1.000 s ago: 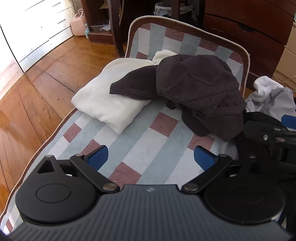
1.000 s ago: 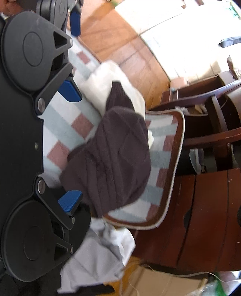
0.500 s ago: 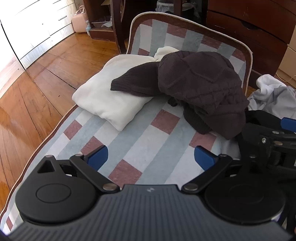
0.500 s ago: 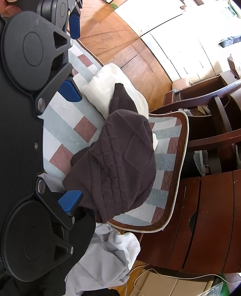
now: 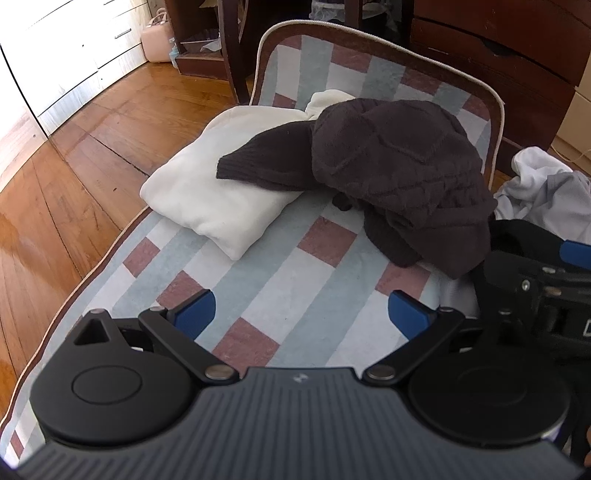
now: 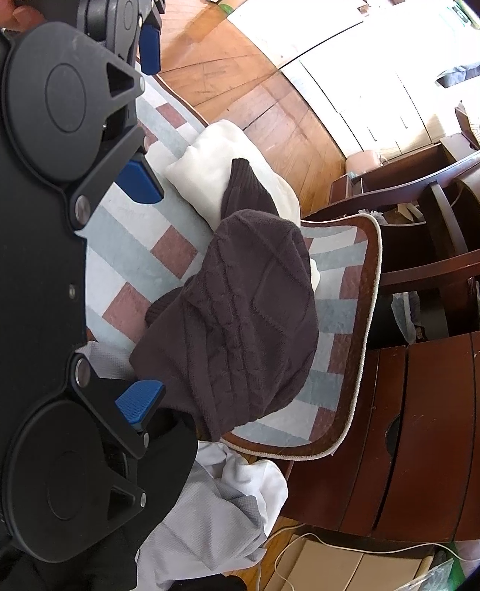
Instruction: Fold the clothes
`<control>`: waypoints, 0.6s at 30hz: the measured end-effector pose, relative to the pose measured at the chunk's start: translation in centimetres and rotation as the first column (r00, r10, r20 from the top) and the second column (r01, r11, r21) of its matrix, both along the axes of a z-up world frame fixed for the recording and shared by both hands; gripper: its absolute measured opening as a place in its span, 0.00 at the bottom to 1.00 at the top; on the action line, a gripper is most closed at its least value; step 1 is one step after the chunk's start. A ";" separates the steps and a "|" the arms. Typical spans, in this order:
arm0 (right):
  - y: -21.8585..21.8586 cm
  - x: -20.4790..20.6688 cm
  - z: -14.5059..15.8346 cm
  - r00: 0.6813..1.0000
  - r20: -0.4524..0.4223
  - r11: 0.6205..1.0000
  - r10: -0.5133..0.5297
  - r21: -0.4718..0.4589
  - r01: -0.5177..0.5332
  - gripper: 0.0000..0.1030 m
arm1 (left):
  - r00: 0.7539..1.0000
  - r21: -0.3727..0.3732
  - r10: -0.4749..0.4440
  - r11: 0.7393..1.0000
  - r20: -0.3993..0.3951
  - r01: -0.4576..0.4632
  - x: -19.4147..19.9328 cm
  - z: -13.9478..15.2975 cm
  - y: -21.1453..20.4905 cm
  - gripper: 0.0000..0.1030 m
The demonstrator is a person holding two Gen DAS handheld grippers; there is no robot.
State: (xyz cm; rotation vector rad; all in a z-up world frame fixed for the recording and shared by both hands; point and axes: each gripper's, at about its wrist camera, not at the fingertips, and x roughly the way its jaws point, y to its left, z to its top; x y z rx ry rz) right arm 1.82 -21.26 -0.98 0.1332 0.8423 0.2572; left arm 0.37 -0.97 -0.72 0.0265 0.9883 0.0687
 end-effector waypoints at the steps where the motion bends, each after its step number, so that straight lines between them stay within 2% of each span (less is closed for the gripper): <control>1: -0.1 0.1 -0.1 1.000 0.004 1.000 0.002 0.003 -0.002 1.00 | 1.000 -0.006 0.004 1.000 0.001 -0.004 0.2 -0.1 0.1 0.99; 5: -1.3 0.8 -0.4 0.999 0.048 0.999 0.018 0.039 -0.019 0.98 | 0.999 -0.029 0.042 0.999 0.022 -0.041 1.3 -0.9 0.8 0.99; 8: -2.4 2.1 -1.2 0.996 0.083 0.999 0.023 0.042 -0.026 0.94 | 0.994 -0.067 0.080 0.995 0.071 -0.075 2.2 -2.0 1.6 0.99; 15: -4.3 6.8 -4.7 0.997 0.074 0.999 0.016 0.038 -0.018 0.91 | 0.990 -0.182 0.048 0.983 0.134 -0.023 5.1 -5.8 1.6 0.98; 18: -5.5 9.0 -5.9 1.000 0.020 0.994 -0.002 0.108 0.000 0.91 | 0.981 -0.200 0.071 0.979 0.179 -0.035 6.2 -6.5 1.4 0.97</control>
